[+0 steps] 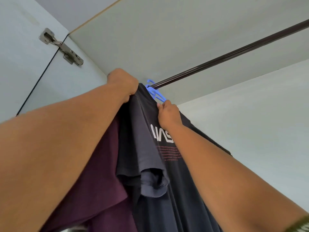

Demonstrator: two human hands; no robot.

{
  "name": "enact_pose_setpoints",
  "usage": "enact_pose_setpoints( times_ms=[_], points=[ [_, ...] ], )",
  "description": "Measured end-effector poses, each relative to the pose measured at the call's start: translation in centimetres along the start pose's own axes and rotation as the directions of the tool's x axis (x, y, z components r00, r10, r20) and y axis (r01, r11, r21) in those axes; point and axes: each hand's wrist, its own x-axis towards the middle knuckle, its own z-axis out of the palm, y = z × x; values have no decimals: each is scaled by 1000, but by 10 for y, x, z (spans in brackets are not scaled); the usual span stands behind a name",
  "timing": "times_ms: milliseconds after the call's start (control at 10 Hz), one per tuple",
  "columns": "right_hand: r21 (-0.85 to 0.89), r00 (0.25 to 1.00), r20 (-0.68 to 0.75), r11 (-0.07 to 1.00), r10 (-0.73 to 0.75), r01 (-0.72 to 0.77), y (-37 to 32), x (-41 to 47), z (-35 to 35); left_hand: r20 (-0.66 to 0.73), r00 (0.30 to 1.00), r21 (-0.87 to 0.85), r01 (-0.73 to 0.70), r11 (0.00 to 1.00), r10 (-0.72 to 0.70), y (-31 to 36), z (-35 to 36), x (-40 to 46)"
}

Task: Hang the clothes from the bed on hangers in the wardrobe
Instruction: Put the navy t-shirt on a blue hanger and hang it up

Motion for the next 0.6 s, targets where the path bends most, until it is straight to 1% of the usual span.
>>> enact_pose_setpoints(
  times_ms=[100, 200, 300, 400, 500, 600],
  points=[
    [62, 999, -34, 998, 4, -2, -3, -17, 13, 1, 999, 129, -38, 991, 38, -5, -13, -12],
    [88, 1000, -14, 996, 13, -12, -5, -39, 22, 10, 999, 232, -50, 971, 49, -5, -23, -21],
    [71, 999, 30, 997, 16, -18, -8, -58, 26, -6, 998, 209, -56, 976, 59, 0, -33, -33],
    [99, 999, 51, 995, 9, -14, -14, -74, 25, 9, 998, 192, -60, 980, 59, 10, -40, -47],
    [153, 998, 68, 988, 6, -16, -21, -87, 17, 79, 996, 268, -53, 962, 33, 15, -42, -63],
    [217, 997, 69, 975, 22, -37, -30, -103, 2, 97, 995, 358, -46, 933, 12, 17, -45, -85]
  ],
)
